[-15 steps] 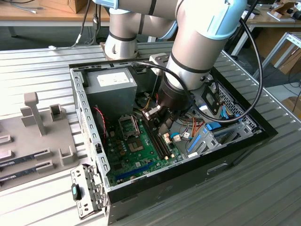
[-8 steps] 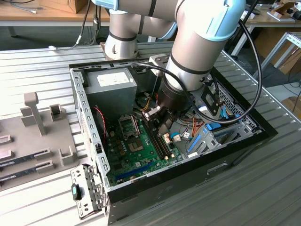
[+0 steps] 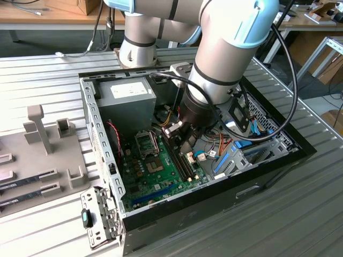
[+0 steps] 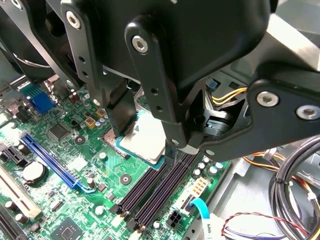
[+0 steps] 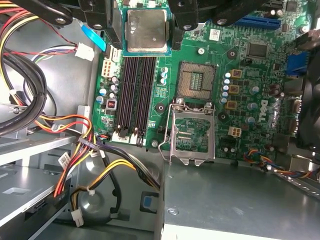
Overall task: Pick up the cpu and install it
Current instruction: 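Pick up the cpu and move it towards the insertion slot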
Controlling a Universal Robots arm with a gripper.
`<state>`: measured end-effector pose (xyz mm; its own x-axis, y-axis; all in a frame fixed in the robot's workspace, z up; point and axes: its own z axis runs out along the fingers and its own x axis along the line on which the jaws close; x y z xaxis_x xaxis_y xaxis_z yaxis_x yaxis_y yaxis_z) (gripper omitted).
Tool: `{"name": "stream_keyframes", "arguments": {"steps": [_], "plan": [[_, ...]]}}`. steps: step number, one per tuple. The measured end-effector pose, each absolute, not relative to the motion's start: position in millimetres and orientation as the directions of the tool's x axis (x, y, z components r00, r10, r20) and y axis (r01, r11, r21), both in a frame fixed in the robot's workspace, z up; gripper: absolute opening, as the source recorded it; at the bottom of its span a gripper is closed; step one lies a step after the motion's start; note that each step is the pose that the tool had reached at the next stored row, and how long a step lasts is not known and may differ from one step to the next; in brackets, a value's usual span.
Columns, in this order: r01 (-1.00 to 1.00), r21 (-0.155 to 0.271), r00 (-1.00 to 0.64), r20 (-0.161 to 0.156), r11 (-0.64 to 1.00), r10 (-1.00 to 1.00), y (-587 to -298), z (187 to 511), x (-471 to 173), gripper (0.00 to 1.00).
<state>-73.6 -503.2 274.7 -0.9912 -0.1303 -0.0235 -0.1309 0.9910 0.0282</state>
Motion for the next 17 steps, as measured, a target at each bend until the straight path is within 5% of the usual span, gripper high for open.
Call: {"name": "stream_keyframes", "arguments": {"steps": [17], "plan": [[-0.131, 0.028, -0.991, -0.024, 0.991, -0.130, -503.2, 270.4, -73.7, 0.47]]}}
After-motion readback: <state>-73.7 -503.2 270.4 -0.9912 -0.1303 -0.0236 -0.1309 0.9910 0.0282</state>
